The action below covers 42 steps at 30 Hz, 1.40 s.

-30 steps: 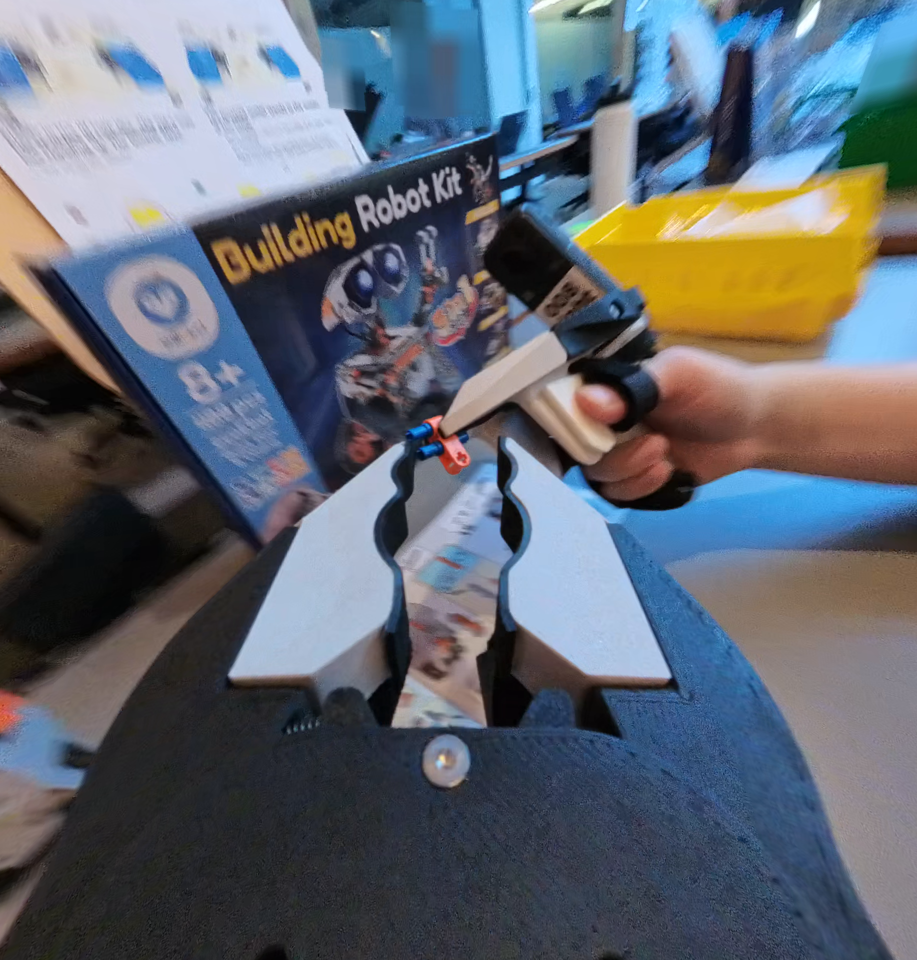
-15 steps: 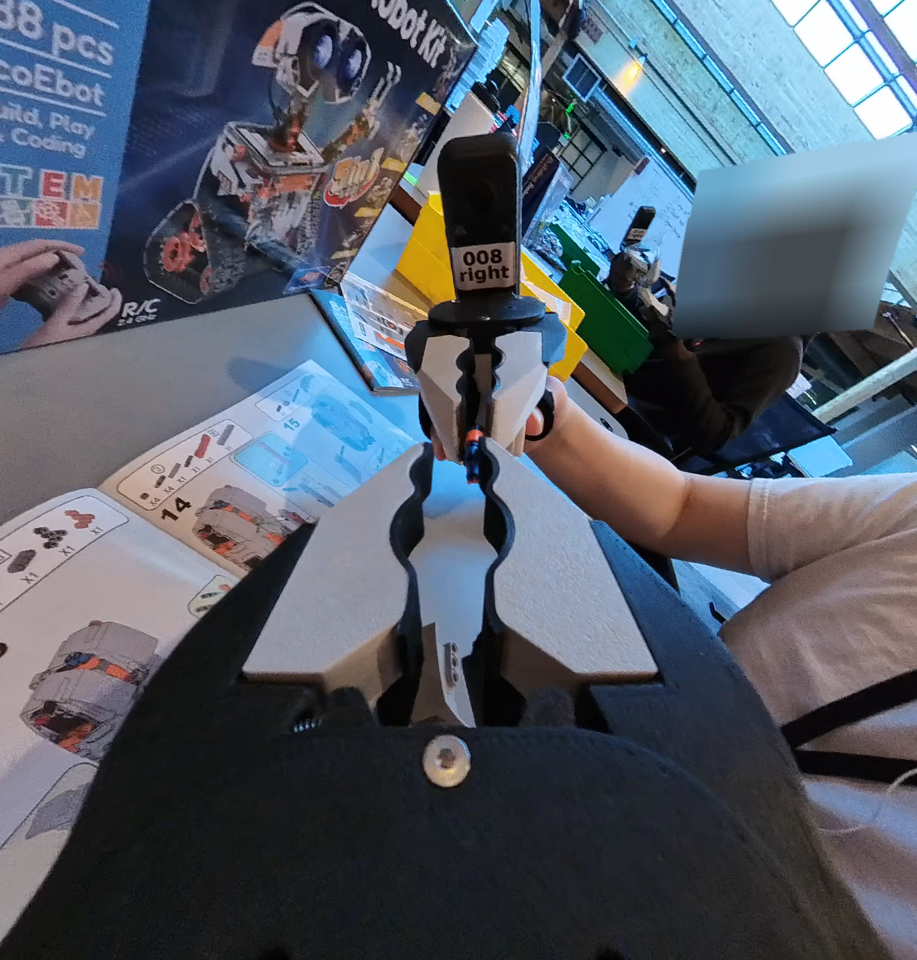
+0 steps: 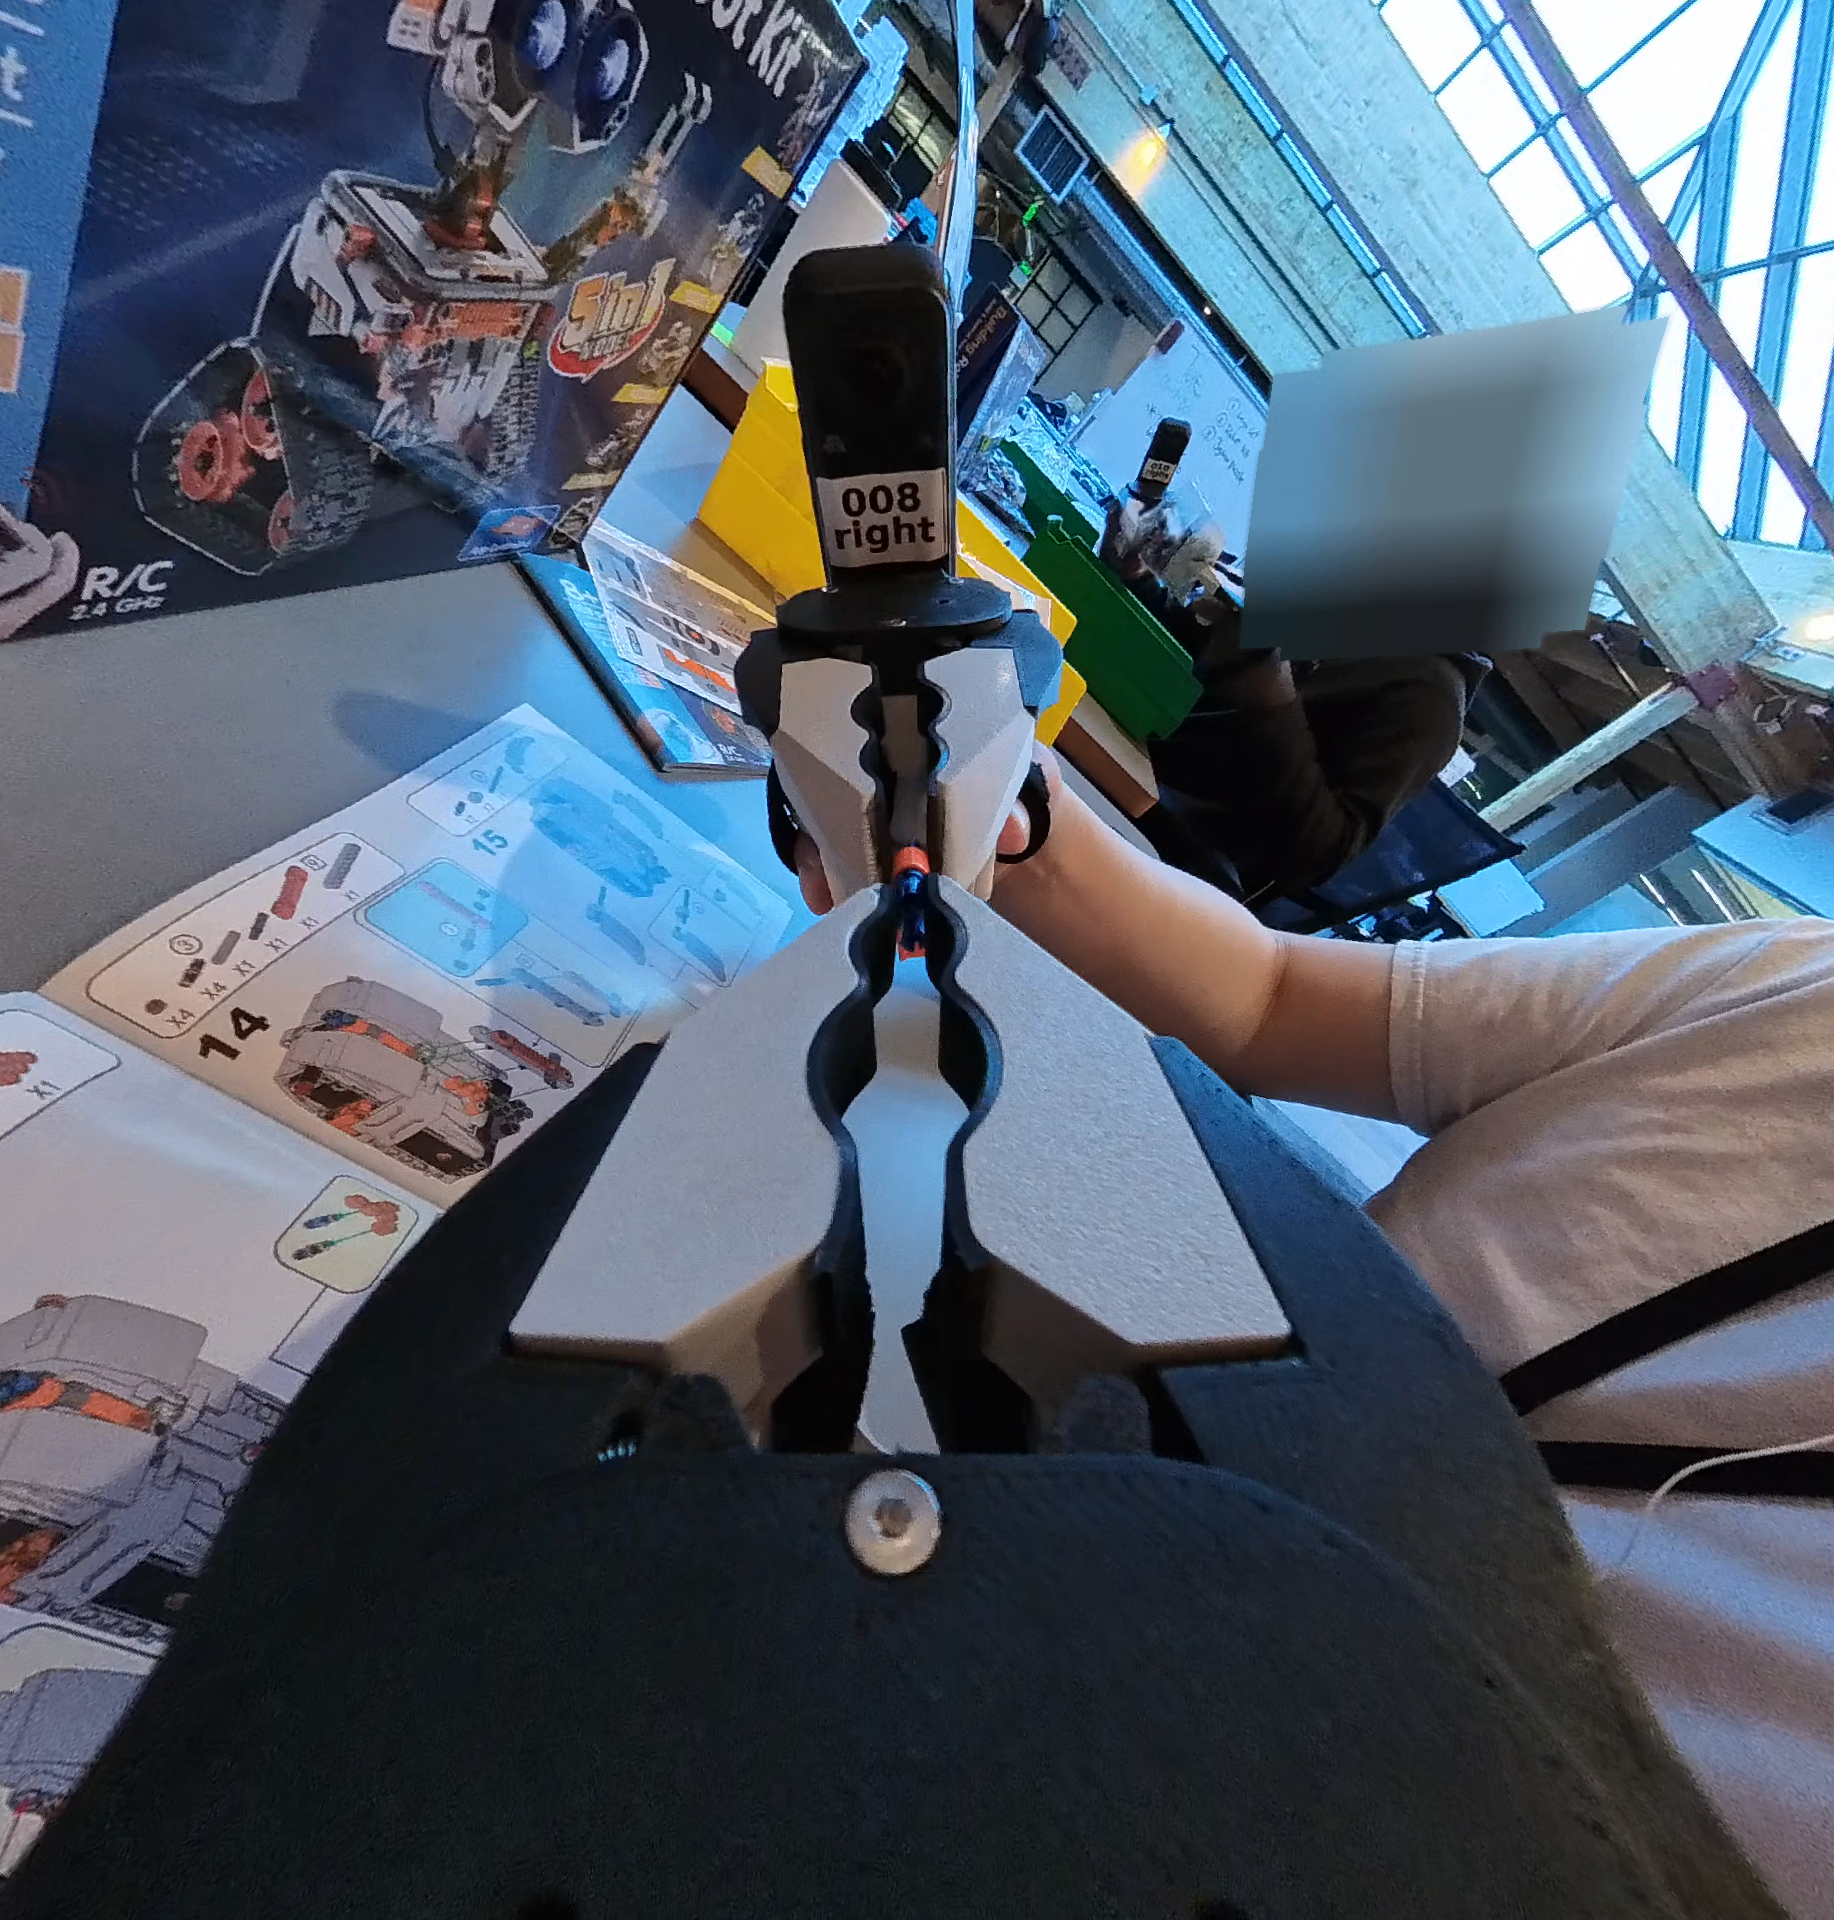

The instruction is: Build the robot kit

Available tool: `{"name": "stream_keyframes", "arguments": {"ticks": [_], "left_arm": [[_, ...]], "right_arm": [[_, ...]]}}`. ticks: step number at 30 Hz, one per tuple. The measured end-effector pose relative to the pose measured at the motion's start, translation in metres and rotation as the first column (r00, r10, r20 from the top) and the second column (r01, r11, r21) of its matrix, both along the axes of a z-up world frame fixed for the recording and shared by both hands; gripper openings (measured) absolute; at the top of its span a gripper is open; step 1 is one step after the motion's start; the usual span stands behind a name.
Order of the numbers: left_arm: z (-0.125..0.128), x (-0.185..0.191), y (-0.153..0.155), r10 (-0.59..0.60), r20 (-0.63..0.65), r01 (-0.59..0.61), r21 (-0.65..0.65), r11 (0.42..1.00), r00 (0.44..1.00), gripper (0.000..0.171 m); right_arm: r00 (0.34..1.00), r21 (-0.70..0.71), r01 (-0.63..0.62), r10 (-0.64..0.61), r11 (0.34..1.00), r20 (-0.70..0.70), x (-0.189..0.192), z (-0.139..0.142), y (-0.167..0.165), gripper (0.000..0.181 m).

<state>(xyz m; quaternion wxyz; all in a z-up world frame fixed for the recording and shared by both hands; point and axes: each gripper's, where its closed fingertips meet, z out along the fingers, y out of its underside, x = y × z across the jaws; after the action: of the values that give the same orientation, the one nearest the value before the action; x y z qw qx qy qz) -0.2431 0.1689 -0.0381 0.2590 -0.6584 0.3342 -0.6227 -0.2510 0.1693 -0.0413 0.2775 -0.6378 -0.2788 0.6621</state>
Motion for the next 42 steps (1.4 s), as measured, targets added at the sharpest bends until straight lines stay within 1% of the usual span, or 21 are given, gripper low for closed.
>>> {"name": "stream_keyframes", "arguments": {"ticks": [4,6,9,11,13,15,16,22,25,32,40,41,42], "left_arm": [[0.002,-0.001,0.004,0.022,0.005,-0.023,0.024,0.999,1.0,0.002],[0.005,-0.004,0.009,0.051,0.02,-0.051,0.029,0.998,0.999,0.002],[0.013,-0.009,0.015,0.084,0.062,-0.085,0.013,0.996,0.995,0.002],[0.013,-0.011,0.017,0.091,0.068,-0.092,0.008,0.996,0.993,0.002],[0.012,-0.01,0.017,0.094,0.059,-0.095,0.011,0.995,0.994,0.002],[0.012,-0.007,0.016,0.092,0.061,-0.093,0.011,0.996,0.994,0.002],[0.011,-0.006,0.016,0.093,0.058,-0.094,0.011,0.996,0.994,0.002],[0.011,-0.004,0.016,0.096,0.057,-0.096,0.011,0.995,0.994,0.002],[0.012,-0.004,0.015,0.087,0.065,-0.087,0.01,0.996,0.994,0.002],[0.012,-0.003,0.012,0.076,0.058,-0.077,0.023,0.997,0.995,0.002],[0.009,-0.006,0.009,0.06,0.024,-0.062,0.072,0.996,0.998,0.002],[0.009,-0.008,0.01,0.067,0.019,-0.069,0.084,0.994,0.998,0.007],[0.011,-0.01,0.012,0.081,0.017,-0.082,0.104,0.991,0.997,0.018]], "right_arm": [[0.999,0.05,0.04,-0.039,0.998,-0.016,0.0,0.002,0.004,0.008],[0.997,0.072,0.071,-0.069,0.995,-0.026,0.0,0.004,0.007,0.02],[0.994,0.07,0.103,-0.099,0.992,-0.055,0.001,0.008,0.011,0.033],[0.99,0.034,0.116,-0.113,0.993,-0.089,0.002,0.011,0.014,0.035],[0.986,0.003,0.132,-0.131,0.991,-0.099,0.002,0.01,0.018,0.032],[0.983,0.002,0.141,-0.14,0.99,-0.122,0.002,0.012,0.018,0.014],[0.981,-0.003,0.142,-0.141,0.99,-0.134,0.002,0.013,0.018,0.011],[0.988,0.006,0.115,-0.114,0.993,-0.107,-0.002,0.011,0.014,0.012],[0.987,0.011,0.118,-0.116,0.993,-0.11,-0.003,0.012,0.013,0.006],[0.989,0.005,0.103,-0.102,0.995,-0.103,-0.002,0.011,0.011,0.006],[0.993,-0.007,0.075,-0.075,0.997,-0.088,-0.005,0.008,0.008,0.006],[0.993,-0.006,0.073,-0.073,0.997,-0.087,-0.005,0.008,0.007,0.006],[0.994,-0.004,0.073,-0.073,0.997,-0.086,-0.005,0.008,0.007,0.006]]}}
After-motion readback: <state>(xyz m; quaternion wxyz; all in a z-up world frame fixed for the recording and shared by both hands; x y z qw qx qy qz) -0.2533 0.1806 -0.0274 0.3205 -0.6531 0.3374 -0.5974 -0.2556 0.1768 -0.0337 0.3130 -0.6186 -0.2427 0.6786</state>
